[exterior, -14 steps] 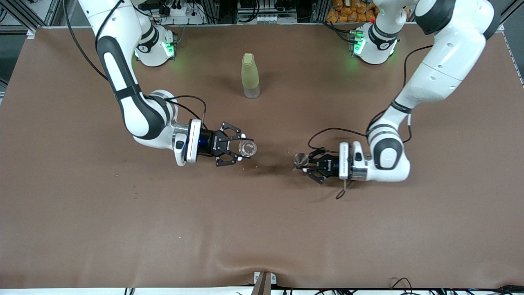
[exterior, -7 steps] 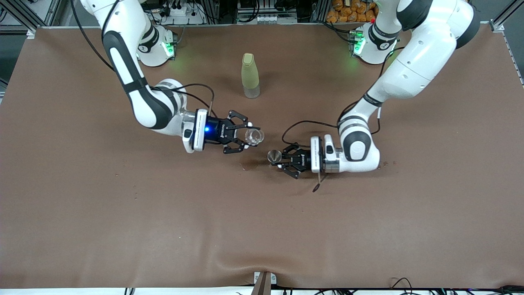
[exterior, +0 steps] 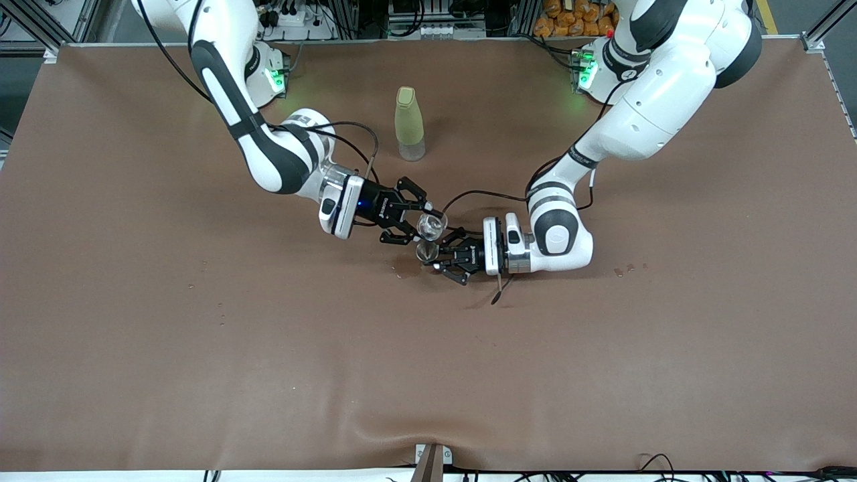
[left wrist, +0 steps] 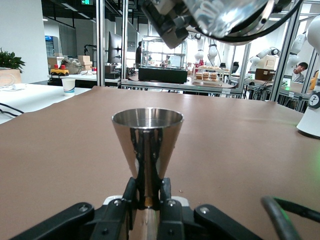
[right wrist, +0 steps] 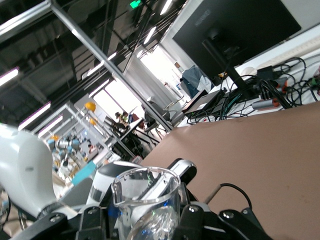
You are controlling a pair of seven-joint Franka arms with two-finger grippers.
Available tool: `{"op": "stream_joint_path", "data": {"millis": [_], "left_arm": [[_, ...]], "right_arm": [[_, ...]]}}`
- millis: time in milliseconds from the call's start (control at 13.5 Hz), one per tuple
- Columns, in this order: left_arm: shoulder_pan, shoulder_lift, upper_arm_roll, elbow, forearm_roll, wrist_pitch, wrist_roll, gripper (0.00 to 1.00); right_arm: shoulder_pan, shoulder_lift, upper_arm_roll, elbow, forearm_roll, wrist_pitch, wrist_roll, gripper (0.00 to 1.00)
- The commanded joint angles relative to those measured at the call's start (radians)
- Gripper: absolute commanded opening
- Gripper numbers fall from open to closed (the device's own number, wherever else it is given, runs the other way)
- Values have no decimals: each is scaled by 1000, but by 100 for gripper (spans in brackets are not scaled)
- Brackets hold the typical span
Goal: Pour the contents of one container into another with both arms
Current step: 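Bring the glass cup and the jigger together above the table center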
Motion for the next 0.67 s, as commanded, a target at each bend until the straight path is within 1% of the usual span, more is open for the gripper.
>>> {"op": "stream_joint_path", "data": {"millis": [0, 74, 148, 296, 444, 593], "left_arm": [[-13, 14, 17, 19, -34, 10, 30, 0], [-13, 14, 19, 19, -33, 10, 32, 0], [-13, 14, 19, 19, -33, 10, 32, 0], [-15, 14, 19, 19, -33, 10, 32, 0], [-18, 14, 19, 19, -34, 10, 30, 0], [-26, 14, 19, 34, -36, 11, 29, 0]], "right_arm": [[34, -28, -4, -17, 91, 17, 47, 15], [38, -28, -6, -26, 117, 19, 56, 15], [37, -24, -6, -37, 122, 19, 83, 15], [41, -27, -4, -40, 132, 26, 201, 15], [54, -28, -4, -28, 145, 93, 212, 15], [54, -28, -4, -28, 169, 100, 220, 15]]}}
